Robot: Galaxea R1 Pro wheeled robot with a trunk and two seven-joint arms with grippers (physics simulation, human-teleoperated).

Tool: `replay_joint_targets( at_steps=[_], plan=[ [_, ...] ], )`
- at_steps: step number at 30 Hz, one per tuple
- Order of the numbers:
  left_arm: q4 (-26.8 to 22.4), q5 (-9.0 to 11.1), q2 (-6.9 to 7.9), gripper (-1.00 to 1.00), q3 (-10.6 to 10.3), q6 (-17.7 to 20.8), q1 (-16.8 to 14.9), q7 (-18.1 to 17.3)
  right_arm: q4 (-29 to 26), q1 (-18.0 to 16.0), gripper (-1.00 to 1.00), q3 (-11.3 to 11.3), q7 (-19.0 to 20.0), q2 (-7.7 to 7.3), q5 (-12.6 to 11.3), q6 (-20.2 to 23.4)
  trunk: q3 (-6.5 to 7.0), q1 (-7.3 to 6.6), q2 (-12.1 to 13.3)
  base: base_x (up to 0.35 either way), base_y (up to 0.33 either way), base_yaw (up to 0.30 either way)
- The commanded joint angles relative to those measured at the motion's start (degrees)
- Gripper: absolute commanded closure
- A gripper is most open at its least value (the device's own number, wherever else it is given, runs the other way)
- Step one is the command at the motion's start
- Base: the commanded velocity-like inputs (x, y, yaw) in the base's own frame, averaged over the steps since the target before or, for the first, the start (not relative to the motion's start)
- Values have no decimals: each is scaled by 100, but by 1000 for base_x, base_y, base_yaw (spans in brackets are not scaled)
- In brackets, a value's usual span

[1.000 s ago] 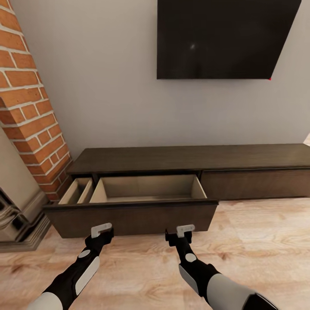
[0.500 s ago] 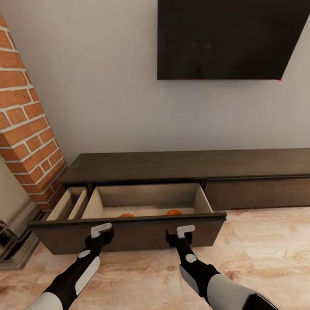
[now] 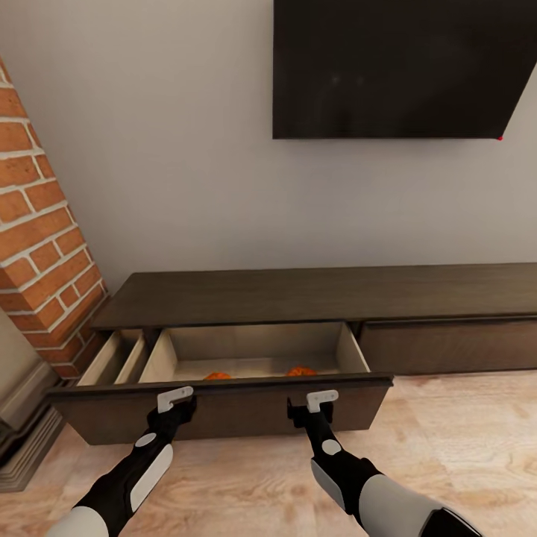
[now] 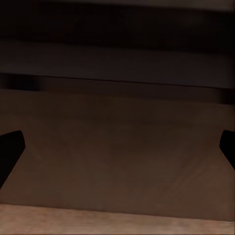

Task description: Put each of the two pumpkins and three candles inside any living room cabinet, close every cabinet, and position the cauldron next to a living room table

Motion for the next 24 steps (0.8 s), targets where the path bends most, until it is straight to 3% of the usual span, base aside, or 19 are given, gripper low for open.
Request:
replay_joint_targets(
  at_steps=[1, 24],
  plan=[
    [-12, 31, 11, -100, -48, -24, -8, 42, 4, -5, -100, 49, -32, 0, -38, -18, -4, 0, -2, 157, 0, 0],
    [-12, 31, 15, -100, -43, -24, -8, 28, 4, -5, -100, 40, -32, 0, -38, -18, -4, 0, -2, 152, 0, 0]
  ],
)
